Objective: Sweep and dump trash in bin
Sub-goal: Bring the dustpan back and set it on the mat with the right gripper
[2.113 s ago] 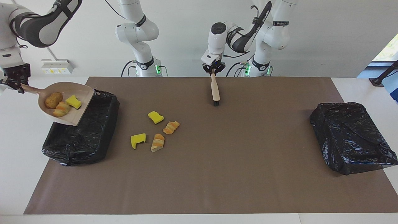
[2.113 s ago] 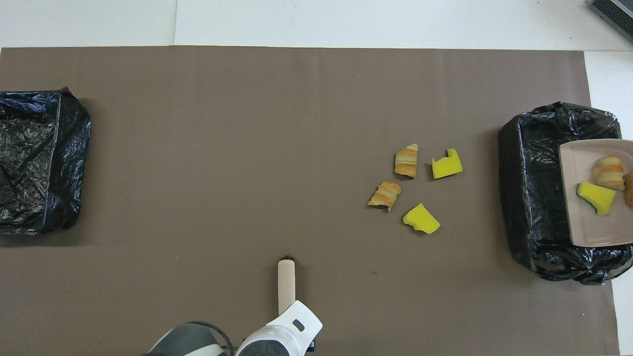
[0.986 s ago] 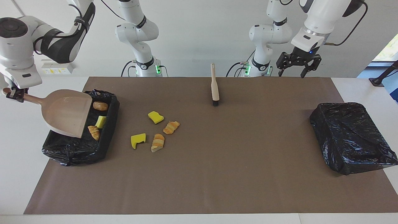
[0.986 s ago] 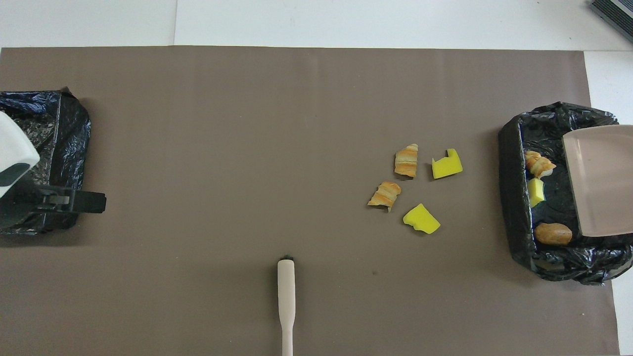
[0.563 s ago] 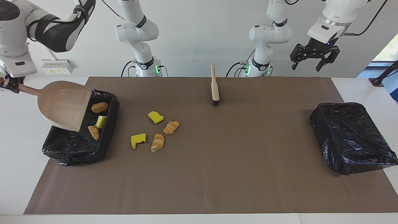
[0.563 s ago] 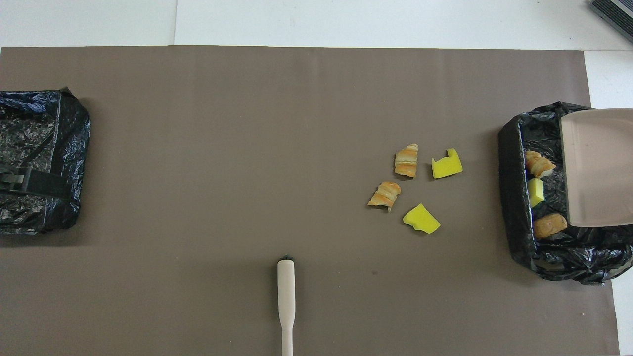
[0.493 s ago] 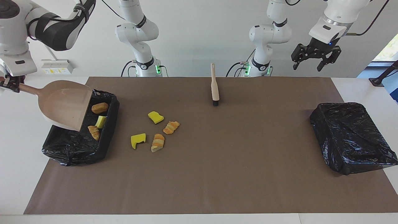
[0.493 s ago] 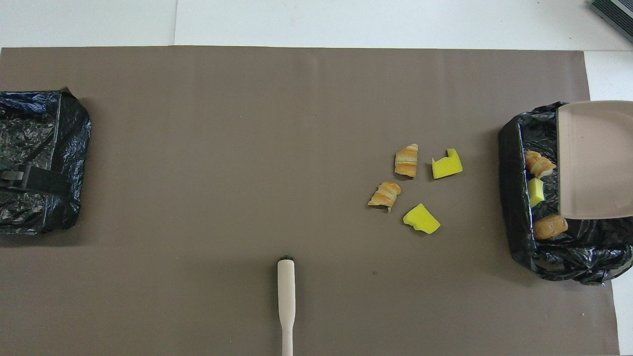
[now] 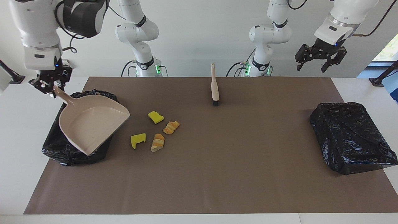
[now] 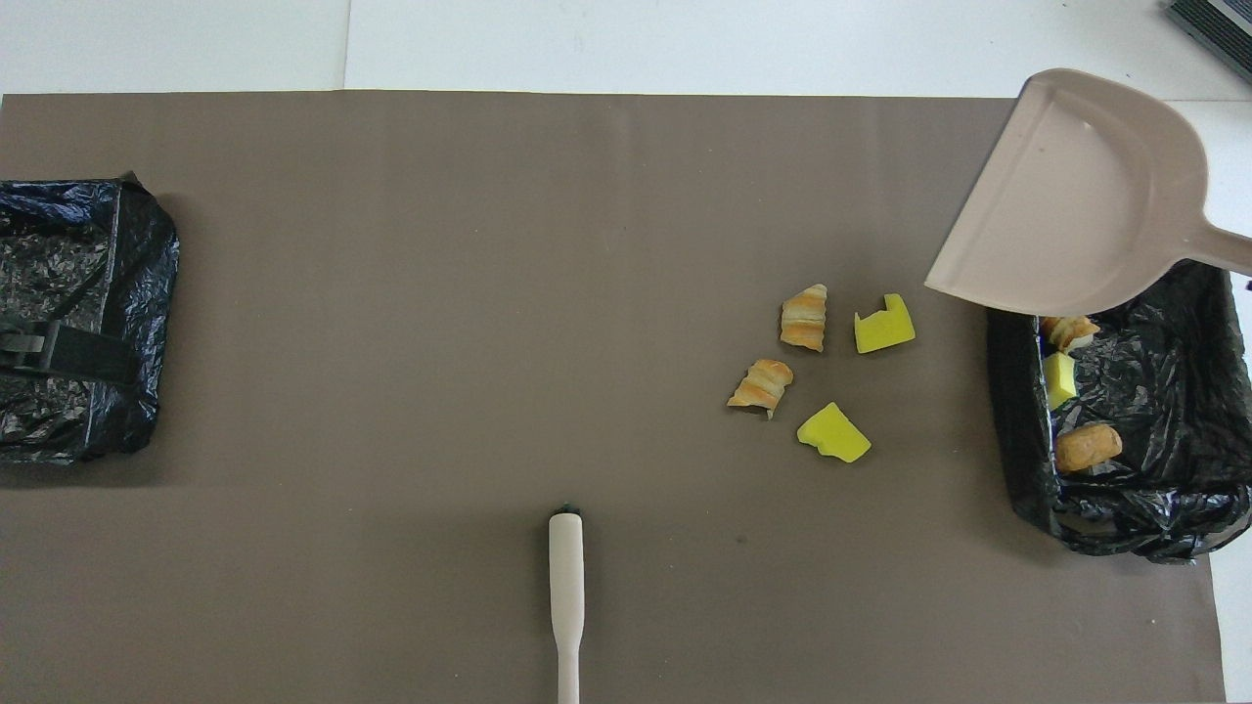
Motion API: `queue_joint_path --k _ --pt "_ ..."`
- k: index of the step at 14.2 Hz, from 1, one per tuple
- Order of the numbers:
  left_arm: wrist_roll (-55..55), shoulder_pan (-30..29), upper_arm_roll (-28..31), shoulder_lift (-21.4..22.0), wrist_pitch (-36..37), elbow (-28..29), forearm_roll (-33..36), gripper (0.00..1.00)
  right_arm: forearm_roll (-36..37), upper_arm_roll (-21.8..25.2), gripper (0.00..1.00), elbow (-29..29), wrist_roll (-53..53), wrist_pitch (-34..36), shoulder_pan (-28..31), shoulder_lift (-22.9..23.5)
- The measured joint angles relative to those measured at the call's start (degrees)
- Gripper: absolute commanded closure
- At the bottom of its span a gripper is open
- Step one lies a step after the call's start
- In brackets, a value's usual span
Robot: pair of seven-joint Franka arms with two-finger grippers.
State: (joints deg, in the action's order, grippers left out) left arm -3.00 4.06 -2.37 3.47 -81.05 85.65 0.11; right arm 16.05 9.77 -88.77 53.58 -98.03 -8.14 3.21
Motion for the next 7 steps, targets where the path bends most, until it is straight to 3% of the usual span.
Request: queue_joint_path --k 3,7 --pt "0.0 0.0 0.1 -0.2 0.0 0.0 0.0 0.00 -3.1 -7.4 1.00 -1.7 -21.3 0.2 -0.4 1.3" --pt "0.0 -0.5 0.2 -0.4 -0.2 -0.1 0.0 0.00 -5.5 -17.4 1.00 -2.3 -48.4 -1.4 -0.5 7.4"
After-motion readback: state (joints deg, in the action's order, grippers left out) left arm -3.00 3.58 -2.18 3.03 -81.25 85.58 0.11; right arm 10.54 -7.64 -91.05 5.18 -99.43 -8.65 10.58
